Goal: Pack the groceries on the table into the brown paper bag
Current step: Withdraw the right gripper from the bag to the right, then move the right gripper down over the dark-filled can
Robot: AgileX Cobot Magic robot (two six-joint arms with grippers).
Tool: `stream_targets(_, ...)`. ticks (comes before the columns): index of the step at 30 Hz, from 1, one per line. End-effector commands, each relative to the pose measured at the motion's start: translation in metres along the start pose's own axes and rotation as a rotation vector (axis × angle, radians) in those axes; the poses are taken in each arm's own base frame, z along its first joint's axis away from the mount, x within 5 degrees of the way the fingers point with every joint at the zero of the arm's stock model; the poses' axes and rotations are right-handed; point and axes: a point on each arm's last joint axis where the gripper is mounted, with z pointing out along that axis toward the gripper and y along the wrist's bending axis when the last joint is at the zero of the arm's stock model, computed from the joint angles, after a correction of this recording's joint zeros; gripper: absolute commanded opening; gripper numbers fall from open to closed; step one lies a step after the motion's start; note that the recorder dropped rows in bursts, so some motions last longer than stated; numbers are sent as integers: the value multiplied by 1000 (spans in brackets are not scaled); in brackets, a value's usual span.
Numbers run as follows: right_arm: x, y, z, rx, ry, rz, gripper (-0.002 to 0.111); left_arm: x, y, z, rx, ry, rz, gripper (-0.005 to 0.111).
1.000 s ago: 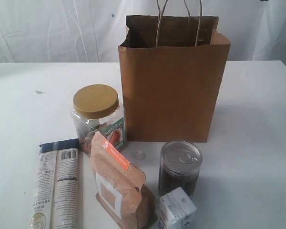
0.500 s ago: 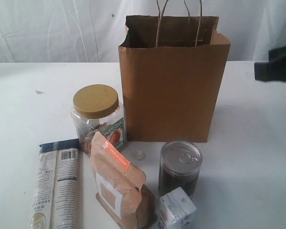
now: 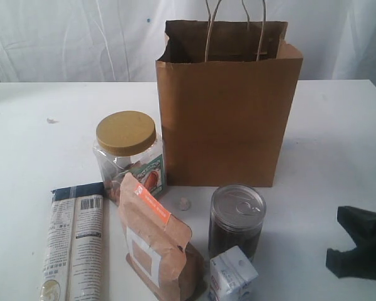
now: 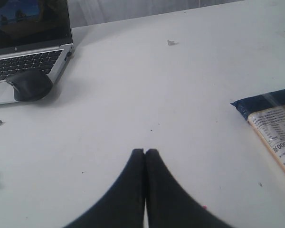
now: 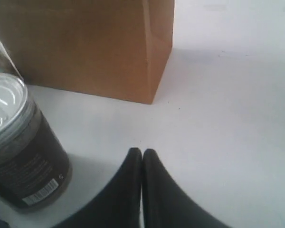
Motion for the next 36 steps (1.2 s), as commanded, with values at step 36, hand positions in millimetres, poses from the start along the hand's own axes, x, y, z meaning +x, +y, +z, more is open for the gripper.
stream_targets(36, -186, 12, -71, 133, -538, -218, 0, 1, -1, 0, 8, -4, -3, 0)
